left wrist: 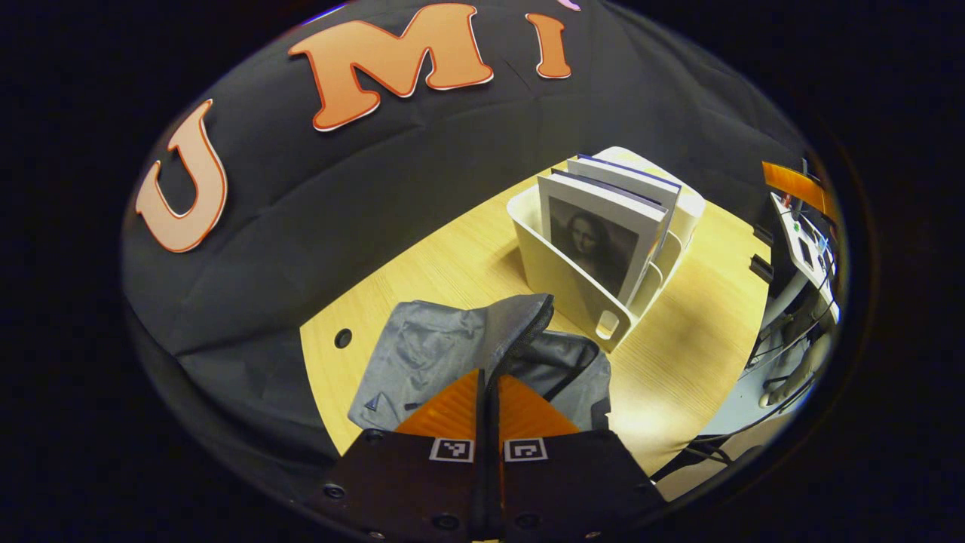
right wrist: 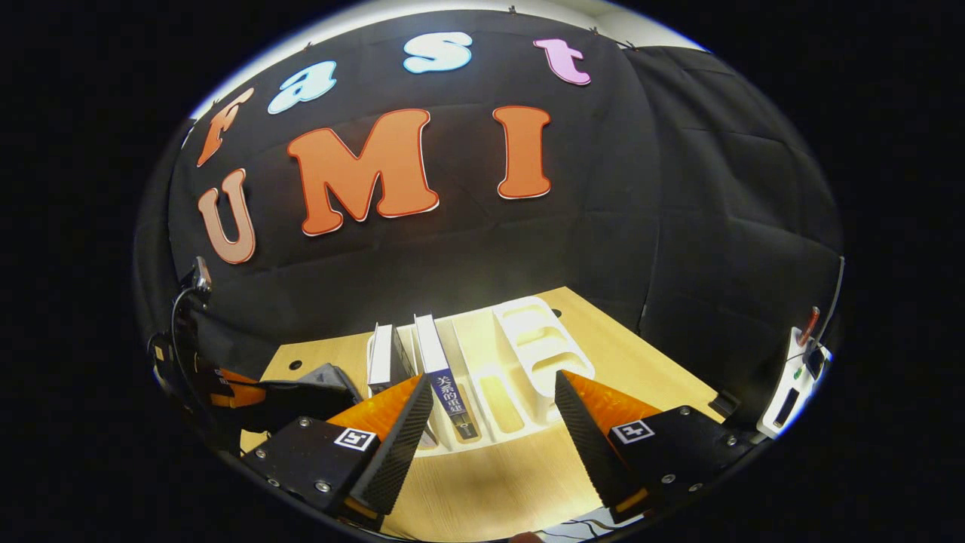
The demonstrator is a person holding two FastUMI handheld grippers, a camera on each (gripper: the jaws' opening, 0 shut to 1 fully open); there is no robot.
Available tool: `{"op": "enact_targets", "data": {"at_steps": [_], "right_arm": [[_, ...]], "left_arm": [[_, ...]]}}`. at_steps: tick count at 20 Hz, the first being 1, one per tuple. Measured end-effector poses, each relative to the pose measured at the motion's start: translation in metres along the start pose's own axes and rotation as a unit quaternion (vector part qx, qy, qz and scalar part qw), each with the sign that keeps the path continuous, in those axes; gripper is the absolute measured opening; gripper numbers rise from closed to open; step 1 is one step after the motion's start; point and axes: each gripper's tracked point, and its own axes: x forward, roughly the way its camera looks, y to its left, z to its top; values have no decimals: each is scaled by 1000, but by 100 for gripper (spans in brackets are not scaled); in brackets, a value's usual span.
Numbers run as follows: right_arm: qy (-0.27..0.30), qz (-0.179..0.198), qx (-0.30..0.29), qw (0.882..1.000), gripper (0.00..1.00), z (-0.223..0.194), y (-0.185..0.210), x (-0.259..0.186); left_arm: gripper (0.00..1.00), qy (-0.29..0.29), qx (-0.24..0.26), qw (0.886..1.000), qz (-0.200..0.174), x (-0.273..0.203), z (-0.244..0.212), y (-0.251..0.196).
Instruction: Open the schoolbag, grab two books from the bookshelf and put them into the schoolbag.
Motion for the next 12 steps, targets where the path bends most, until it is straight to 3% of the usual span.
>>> {"op": "enact_targets", "data": {"at_steps": [6, 12], "right_arm": [[4, 9, -3, 1000, 98, 7, 16, -7], [8, 23, -38, 999, 98, 29, 40, -10]], "left_arm": [[1, -31, 12, 999, 12, -6, 28, 32], [1, -52, -25, 998, 1, -13, 37, 48]]}}
